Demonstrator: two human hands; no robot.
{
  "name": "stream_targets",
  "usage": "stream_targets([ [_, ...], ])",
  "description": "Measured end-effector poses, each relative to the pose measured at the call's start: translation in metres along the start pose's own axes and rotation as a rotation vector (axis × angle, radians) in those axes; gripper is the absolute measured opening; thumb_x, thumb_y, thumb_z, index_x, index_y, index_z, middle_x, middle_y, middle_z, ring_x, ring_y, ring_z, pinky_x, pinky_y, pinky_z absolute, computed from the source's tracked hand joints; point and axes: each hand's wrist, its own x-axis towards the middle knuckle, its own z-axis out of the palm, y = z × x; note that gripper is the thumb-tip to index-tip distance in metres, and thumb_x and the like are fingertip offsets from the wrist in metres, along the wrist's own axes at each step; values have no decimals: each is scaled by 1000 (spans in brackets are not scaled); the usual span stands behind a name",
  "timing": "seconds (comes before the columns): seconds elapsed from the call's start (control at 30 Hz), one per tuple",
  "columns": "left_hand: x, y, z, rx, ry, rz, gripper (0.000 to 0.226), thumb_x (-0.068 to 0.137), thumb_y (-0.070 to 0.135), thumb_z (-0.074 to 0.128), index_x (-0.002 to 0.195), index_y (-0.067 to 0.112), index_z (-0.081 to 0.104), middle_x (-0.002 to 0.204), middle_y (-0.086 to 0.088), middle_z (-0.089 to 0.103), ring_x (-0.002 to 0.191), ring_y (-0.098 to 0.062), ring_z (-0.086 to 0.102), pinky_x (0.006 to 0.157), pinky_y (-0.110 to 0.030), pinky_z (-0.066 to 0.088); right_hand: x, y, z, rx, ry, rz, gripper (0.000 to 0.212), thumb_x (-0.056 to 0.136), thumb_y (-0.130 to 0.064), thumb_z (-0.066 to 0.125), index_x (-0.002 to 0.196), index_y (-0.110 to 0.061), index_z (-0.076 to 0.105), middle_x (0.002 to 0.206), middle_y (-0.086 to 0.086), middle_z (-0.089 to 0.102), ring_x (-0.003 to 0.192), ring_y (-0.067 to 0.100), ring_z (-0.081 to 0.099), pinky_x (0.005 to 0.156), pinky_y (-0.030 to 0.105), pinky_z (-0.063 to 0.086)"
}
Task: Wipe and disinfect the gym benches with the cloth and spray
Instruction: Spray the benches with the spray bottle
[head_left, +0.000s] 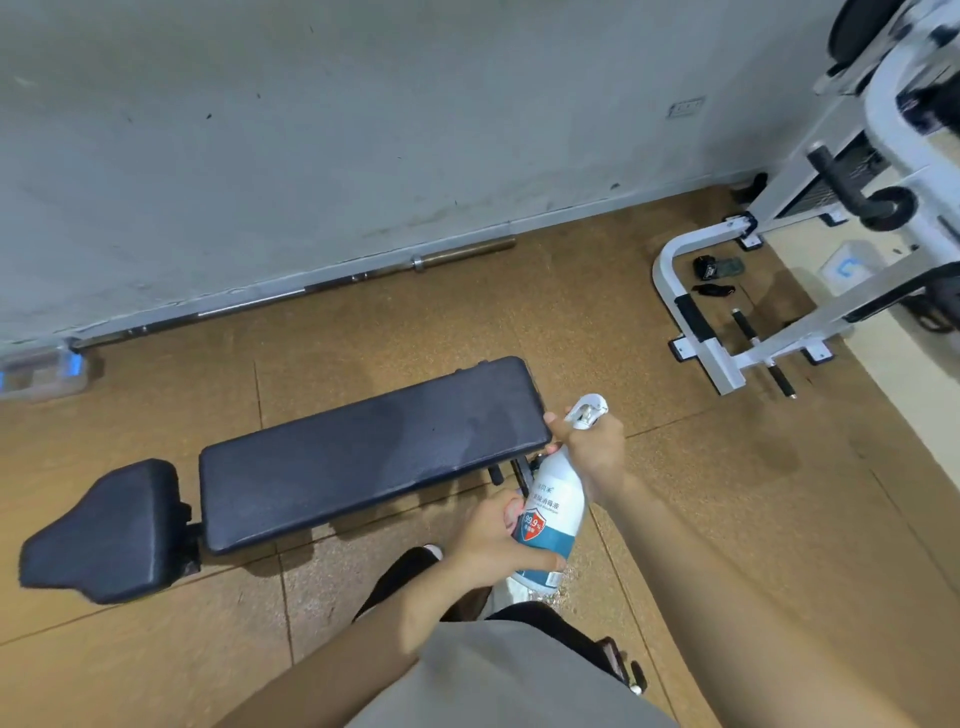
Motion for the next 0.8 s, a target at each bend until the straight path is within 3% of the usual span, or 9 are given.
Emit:
stream_targets([
  [0.1,16,10,0,-6,17,-17,68,51,52,95,107,33,60,103,16,74,90,2,73,70,-24,61,17,-12,-3,-16,-6,33,23,83,-8,82,83,-7,59,69,16,65,50,25,63,62,46,59],
  [0.27,54,29,-12,-74,13,4,64,48,46,98,98,30,62,97,13,77,89,-3,75,86,-38,64,48,-48,5,-85,-4,25,29,86,-6,79,74,-9,53,64,12,60,42,21,58,50,34,55],
  [0.4,86,54,-24,-138,-14,39,63,51,45,97,101,30,61,99,11,76,93,-4,74,87,-36,63,76,-83,11,-185,-35,-6,26,85,-9,81,79,-7,56,69,13,65,48,23,61,61,44,59],
  [0.5,108,68,-28,-135,22,65,66,50,53,95,100,32,58,97,14,75,90,-1,73,80,-32,63,97,-104,18,-253,-53,-59,27,86,-13,81,78,-10,56,62,9,64,48,22,62,60,42,58],
  [0.67,134,86,-19,-239,113,7,72,46,49,97,104,31,57,102,11,75,95,-7,74,86,-39,64,123,-131,28,-388,-216,-150,24,86,-17,82,83,-11,59,67,8,66,49,19,65,60,39,58],
  [0.8,150,104,-5,-284,238,-48,66,52,49,97,100,31,55,99,13,74,89,-7,73,65,-26,61,154,-140,35,-480,-380,-205,24,83,-17,83,86,-10,61,70,9,67,49,23,65,66,47,59],
])
